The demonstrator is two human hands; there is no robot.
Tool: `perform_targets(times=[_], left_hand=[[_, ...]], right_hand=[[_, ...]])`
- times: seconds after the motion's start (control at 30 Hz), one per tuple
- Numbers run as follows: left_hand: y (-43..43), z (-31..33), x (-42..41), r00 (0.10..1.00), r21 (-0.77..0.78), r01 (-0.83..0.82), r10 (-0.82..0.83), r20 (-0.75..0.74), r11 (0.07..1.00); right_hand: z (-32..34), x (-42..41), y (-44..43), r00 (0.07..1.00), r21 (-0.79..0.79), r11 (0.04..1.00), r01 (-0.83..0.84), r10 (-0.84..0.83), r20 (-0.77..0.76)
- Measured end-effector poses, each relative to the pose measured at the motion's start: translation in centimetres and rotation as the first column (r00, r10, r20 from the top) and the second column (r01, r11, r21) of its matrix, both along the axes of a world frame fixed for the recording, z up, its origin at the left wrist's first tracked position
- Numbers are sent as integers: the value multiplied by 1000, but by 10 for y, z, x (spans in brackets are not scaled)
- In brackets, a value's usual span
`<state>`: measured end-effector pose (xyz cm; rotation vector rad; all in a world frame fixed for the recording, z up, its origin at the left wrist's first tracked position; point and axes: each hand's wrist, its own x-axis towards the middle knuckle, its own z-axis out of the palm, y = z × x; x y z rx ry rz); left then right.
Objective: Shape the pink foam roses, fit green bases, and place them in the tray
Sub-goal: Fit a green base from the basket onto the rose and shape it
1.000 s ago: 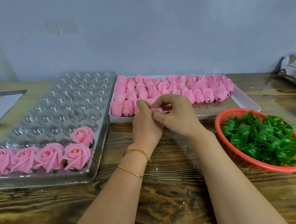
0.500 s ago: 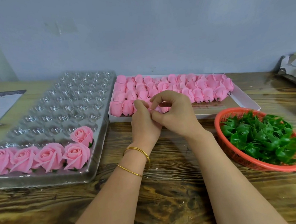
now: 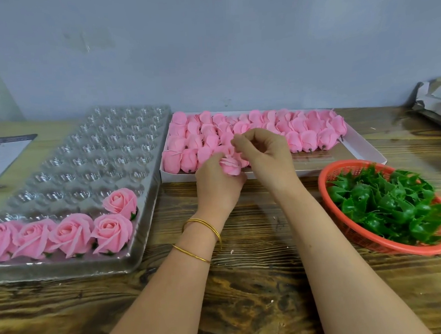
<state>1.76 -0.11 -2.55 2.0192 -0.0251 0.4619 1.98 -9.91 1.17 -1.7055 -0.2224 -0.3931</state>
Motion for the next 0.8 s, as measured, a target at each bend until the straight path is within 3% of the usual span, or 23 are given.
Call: perform_targets(times=[0.3, 0.53, 0.7, 0.8], left_hand=[[-3, 6, -6, 994, 92, 56, -64, 91, 994], [-4, 6, 2, 995, 103, 32, -42, 87, 994], [-4, -1, -6, 997, -91, 2, 4, 71, 996], [-3, 3, -8, 994, -124, 36, -23, 105, 992]], right_hand=[[-9, 0, 9, 994, -105, 988, -111, 113, 11], [-13, -1, 9, 966, -99, 969, -227, 211, -150], [-12, -3, 3, 893, -14, 927, -376, 358, -271], [-9, -5, 0, 867, 35, 911, -410, 402, -294]])
